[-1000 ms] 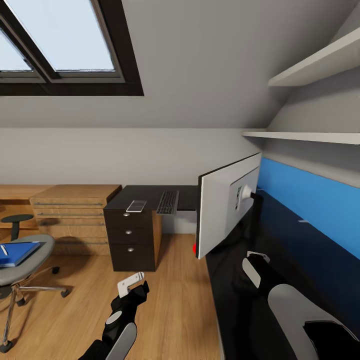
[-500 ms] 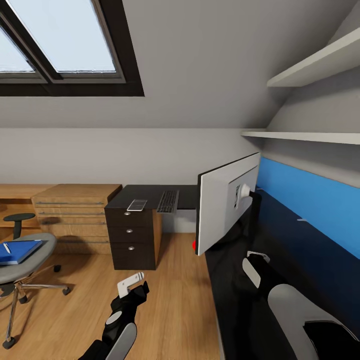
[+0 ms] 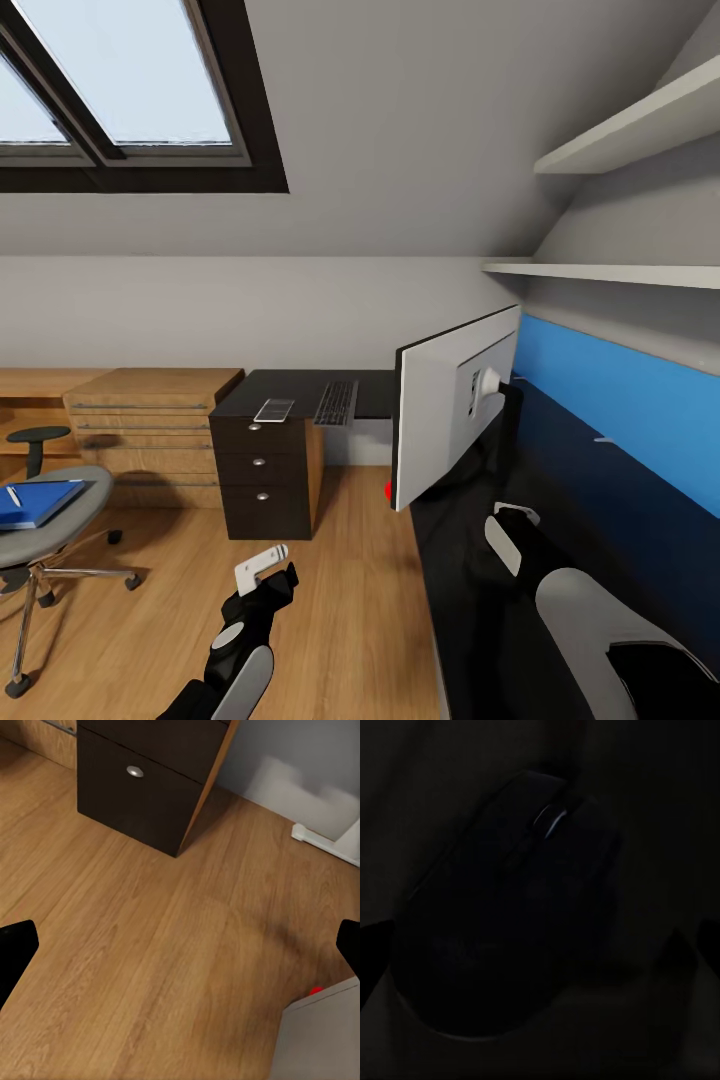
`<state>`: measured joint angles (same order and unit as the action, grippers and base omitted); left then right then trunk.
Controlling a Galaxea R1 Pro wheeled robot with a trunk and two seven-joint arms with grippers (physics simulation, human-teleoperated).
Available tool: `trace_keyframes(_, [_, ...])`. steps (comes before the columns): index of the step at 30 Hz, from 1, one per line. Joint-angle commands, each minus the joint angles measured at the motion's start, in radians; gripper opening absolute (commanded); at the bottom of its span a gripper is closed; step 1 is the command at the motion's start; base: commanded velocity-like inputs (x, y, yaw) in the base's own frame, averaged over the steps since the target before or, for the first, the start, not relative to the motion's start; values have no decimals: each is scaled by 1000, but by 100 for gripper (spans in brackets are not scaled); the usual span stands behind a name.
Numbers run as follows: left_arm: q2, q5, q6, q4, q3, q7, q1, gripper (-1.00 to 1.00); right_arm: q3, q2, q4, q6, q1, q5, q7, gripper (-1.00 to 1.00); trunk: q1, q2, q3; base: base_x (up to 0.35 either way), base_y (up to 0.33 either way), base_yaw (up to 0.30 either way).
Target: In the bedroom, organize the workspace by keeping the computer under the desk, ensuring the monitor is on the desk, placing the keyboard on the desk next to the monitor, placing the mouse on the desk next to the keyboard, moving the folder from the swivel chair onto the desk next to the mouse, stacking the notebook on top of the folder with the pen on top of the notebook, and positioning the swivel chair next to the desk.
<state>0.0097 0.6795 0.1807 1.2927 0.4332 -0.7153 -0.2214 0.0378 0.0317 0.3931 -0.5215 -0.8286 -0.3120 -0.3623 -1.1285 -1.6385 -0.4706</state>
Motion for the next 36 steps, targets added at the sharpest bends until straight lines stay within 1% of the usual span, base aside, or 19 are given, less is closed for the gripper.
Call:
trace_keyframes(1, [1, 3, 4, 2, 2, -7, -1, 100, 4, 1, -19, -11, 0, -13, -4, 100, 0, -1, -1, 0, 0, 0])
trace_keyframes(36, [1, 3, 6, -15, 2, -7, -1, 100, 4, 1, -19, -11, 0, -13, -4, 100, 0, -1, -1, 0, 0, 0])
